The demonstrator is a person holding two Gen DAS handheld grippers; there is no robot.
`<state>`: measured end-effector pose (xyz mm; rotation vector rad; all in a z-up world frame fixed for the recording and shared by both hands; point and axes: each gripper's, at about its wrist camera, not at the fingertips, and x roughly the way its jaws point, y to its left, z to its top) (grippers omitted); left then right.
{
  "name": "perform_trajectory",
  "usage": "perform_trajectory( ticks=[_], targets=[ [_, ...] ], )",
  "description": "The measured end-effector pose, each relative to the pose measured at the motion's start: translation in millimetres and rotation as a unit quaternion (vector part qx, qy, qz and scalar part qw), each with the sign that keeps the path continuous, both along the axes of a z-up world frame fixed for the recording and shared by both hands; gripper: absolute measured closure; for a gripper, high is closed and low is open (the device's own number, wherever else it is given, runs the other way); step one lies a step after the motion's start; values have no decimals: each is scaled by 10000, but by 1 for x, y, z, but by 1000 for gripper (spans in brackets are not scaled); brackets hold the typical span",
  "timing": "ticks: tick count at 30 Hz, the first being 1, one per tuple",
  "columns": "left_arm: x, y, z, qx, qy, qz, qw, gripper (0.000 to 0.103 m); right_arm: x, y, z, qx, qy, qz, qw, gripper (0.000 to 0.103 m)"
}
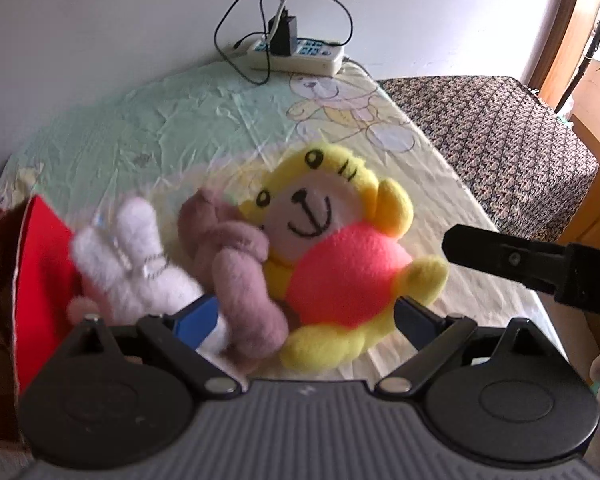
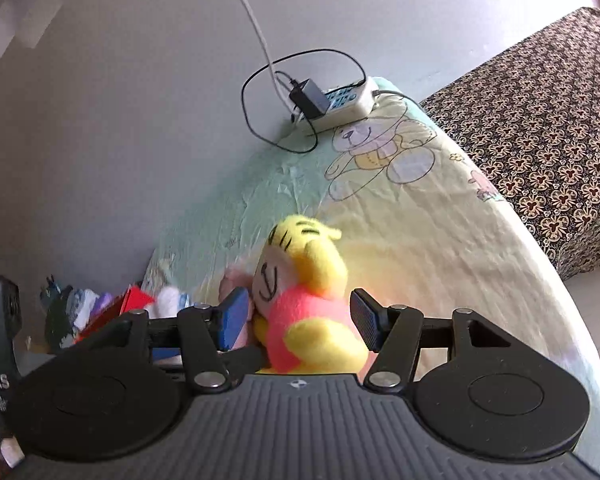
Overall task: Organize objects
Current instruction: 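Move the right tool to the yellow tiger plush and grasp it, then lift the yellow tiger with the right tool and carry it to the box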
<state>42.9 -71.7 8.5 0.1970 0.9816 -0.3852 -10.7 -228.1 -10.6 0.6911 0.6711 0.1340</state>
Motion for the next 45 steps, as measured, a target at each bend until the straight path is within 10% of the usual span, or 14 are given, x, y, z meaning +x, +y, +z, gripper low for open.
perform_trajectory(
  ticks=[29,45],
  targets=[
    [39,-6,-43,-821,775,-740,9909,7,87,4,-74,905,861,784,9891,42],
    [24,-7,-40,-1173,1079,-1145,9805,7,42,-12,-58,1168,819,579,9881,62]
  ],
)
